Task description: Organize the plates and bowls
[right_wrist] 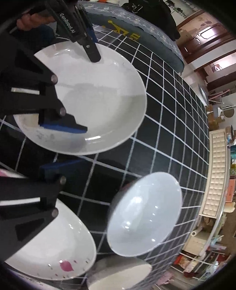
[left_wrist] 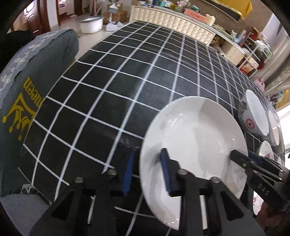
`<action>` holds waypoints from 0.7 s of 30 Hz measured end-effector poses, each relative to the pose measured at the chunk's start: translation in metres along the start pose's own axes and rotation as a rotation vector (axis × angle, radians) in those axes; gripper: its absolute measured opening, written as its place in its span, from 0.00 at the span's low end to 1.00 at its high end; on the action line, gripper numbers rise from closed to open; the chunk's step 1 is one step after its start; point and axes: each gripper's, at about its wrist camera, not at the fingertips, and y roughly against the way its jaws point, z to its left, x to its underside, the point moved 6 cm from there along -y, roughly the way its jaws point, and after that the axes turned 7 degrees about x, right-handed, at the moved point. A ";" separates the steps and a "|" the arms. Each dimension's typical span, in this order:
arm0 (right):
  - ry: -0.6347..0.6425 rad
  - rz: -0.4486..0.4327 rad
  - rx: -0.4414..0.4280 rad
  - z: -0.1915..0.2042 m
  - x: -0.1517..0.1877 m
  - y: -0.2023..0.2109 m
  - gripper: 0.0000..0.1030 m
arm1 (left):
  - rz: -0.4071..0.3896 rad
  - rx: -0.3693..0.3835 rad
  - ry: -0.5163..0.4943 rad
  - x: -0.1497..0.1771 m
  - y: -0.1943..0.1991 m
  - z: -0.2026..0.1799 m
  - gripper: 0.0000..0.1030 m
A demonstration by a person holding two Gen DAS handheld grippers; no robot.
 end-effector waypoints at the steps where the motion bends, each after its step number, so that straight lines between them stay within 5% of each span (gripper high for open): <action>1: 0.000 -0.007 0.008 0.000 0.000 0.001 0.25 | 0.003 0.000 -0.005 0.001 -0.001 -0.002 0.20; 21: -0.037 0.020 -0.010 0.004 -0.002 0.003 0.22 | -0.011 -0.018 -0.016 0.006 0.013 0.000 0.20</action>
